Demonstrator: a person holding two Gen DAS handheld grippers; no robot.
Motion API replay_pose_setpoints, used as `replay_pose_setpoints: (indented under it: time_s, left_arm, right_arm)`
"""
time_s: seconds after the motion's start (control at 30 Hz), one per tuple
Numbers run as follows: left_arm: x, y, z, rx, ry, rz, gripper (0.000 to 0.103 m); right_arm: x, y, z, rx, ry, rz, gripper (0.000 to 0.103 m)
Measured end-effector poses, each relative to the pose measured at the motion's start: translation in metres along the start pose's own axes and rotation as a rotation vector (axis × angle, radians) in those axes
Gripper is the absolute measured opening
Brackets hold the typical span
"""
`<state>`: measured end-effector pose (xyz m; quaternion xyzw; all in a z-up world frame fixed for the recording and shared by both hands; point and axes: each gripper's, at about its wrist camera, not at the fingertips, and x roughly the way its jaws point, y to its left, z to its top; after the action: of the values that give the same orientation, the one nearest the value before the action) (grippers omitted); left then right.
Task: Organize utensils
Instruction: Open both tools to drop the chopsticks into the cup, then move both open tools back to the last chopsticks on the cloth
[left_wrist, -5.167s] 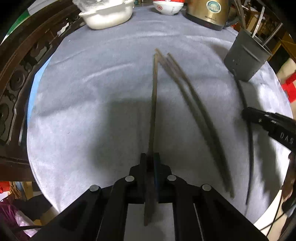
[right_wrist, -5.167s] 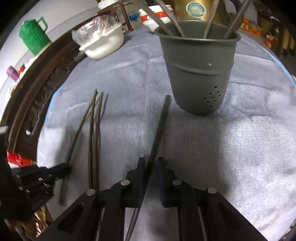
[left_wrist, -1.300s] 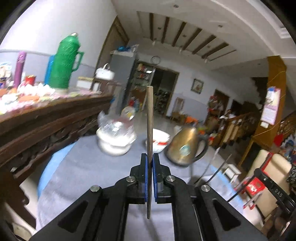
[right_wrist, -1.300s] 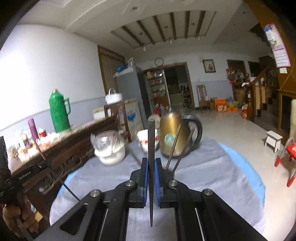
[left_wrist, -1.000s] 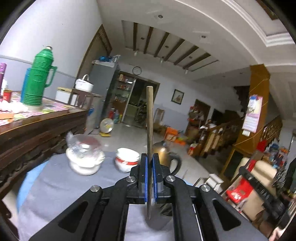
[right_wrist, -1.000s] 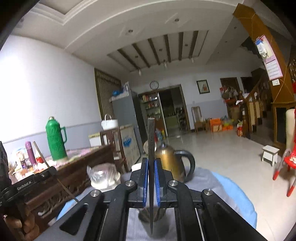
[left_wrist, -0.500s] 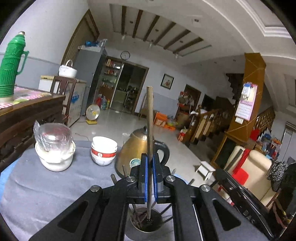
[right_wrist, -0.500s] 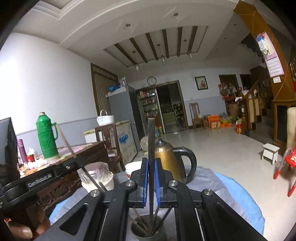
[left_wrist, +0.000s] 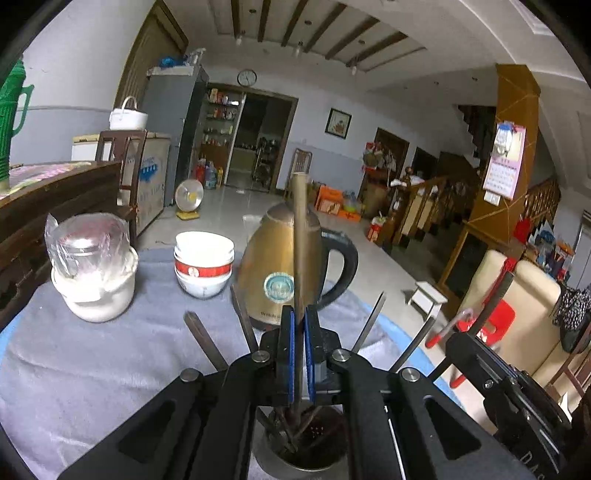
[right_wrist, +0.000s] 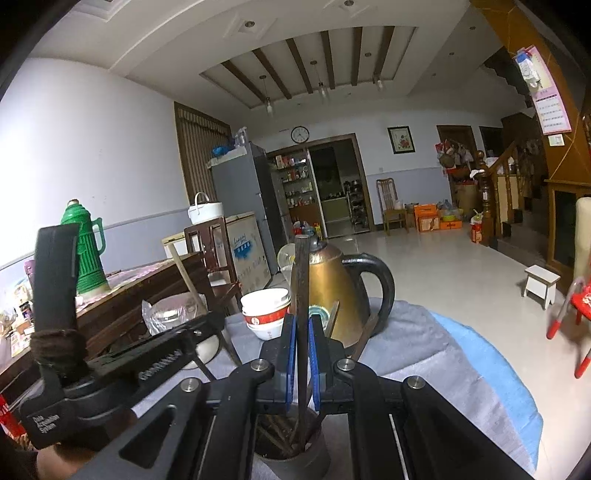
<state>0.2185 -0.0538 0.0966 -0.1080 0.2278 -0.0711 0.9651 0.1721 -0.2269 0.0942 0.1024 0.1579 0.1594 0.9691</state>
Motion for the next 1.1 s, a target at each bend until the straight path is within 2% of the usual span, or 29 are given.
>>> replay_pose_setpoints:
  time_s: [0.1,0.13,0.17,0.2,0.23,0.27,0.3,0.33,0.37,0.4,0.57,0.63,0.7,0.77,0.83,0.97,1.1]
  left_arm:
    - [0.001,-0.003,-0.001,0.018,0.027,0.0,0.005]
    - [-0.001,-0.003,0.001,0.018,0.036,-0.002,0.012]
    - [-0.004,-0.002,0.003,0.015,0.044,-0.009,0.028]
    - [-0.01,0.0,0.006,0.004,0.044,-0.022,0.038]
    - [-0.018,0.0,0.008,-0.005,0.031,-0.029,0.054]
    - [-0.027,0.002,0.01,-0.012,0.008,-0.03,0.058]
    - [-0.037,0.005,0.013,-0.017,-0.02,-0.026,0.059]
    - [-0.05,0.008,0.017,-0.021,-0.047,-0.022,0.061]
    - [-0.063,0.012,0.02,-0.028,-0.068,-0.021,0.063]
    - [-0.073,0.016,0.023,-0.036,-0.086,-0.023,0.064]
    - [-0.143,0.049,0.018,-0.07,-0.2,0.043,0.081]
    - [-0.163,0.067,0.006,-0.09,-0.211,0.09,0.087]
    - [-0.174,0.086,-0.012,-0.123,-0.191,0.141,0.088]
    - [-0.178,0.107,-0.041,-0.15,-0.128,0.193,0.088]
    - [-0.172,0.122,-0.068,-0.161,-0.041,0.241,0.088]
    - [-0.159,0.147,-0.119,-0.185,0.131,0.327,0.088]
    - [-0.151,0.156,-0.149,-0.166,0.252,0.391,0.088]
  right_arm:
    - [0.007,0.003,-0.007,-0.009,0.038,-0.009,0.008]
    - [0.01,0.004,-0.007,-0.011,0.05,-0.016,0.008]
    - [0.011,0.004,-0.008,-0.013,0.065,-0.026,0.008]
    - [0.013,0.003,-0.008,-0.013,0.076,-0.036,0.01]
    - [0.013,0.002,-0.008,-0.01,0.089,-0.046,0.01]
    - [0.012,0.0,-0.007,-0.003,0.098,-0.059,0.016]
    - [0.011,-0.002,-0.006,0.001,0.097,-0.066,0.036]
    - [0.006,-0.004,-0.005,0.007,0.083,-0.077,0.052]
    - [-0.002,-0.004,-0.003,0.012,0.056,-0.089,0.079]
    - [-0.007,-0.004,-0.002,0.012,0.037,-0.094,0.082]
    - [-0.051,-0.006,0.001,0.033,-0.023,-0.093,0.082]
    - [-0.069,-0.007,-0.006,0.061,-0.026,-0.078,0.082]
    - [-0.078,-0.007,-0.018,0.083,0.003,-0.048,0.082]
    - [-0.078,-0.004,-0.037,0.087,0.066,-0.028,0.082]
    - [-0.07,0.004,-0.062,0.065,0.164,-0.008,0.082]
    - [-0.042,0.02,-0.116,0.029,0.402,0.036,0.082]
    - [-0.018,0.03,-0.154,0.004,0.593,0.073,0.082]
